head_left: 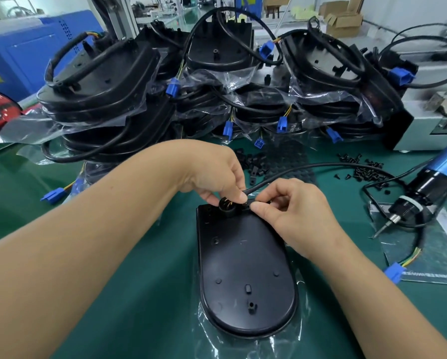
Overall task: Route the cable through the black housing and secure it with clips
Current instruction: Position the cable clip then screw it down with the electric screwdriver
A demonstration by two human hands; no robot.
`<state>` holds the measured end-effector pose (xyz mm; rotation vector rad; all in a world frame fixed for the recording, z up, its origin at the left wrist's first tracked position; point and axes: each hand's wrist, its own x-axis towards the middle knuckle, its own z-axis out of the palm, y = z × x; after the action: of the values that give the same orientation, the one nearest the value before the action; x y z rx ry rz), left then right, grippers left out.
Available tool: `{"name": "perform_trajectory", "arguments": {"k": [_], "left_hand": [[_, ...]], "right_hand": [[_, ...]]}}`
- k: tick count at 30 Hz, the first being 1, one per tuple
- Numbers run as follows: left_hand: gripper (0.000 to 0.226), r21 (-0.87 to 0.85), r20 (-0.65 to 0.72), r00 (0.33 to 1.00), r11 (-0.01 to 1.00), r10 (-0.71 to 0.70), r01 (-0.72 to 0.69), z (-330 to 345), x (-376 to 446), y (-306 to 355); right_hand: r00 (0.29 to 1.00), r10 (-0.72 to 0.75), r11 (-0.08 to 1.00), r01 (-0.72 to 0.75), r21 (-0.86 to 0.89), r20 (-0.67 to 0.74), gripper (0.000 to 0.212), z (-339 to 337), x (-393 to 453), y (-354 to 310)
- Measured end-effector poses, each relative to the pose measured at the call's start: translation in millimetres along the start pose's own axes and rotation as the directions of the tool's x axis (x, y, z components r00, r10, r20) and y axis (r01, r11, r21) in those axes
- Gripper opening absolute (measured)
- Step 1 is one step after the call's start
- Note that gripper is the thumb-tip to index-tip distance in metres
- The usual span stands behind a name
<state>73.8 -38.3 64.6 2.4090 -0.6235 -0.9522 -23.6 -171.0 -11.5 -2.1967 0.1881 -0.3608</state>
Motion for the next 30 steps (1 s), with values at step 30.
{"name": "perform_trajectory", "arguments": {"k": [30], "left_hand": [[0.013, 0.004, 0.104, 0.994, 1.0, 0.023, -0.023, -5, 3, -2]], "right_hand": [[1.0, -0.004, 1.0, 0.004, 0.025, 0.003, 0.014, -1, -1, -1]]}}
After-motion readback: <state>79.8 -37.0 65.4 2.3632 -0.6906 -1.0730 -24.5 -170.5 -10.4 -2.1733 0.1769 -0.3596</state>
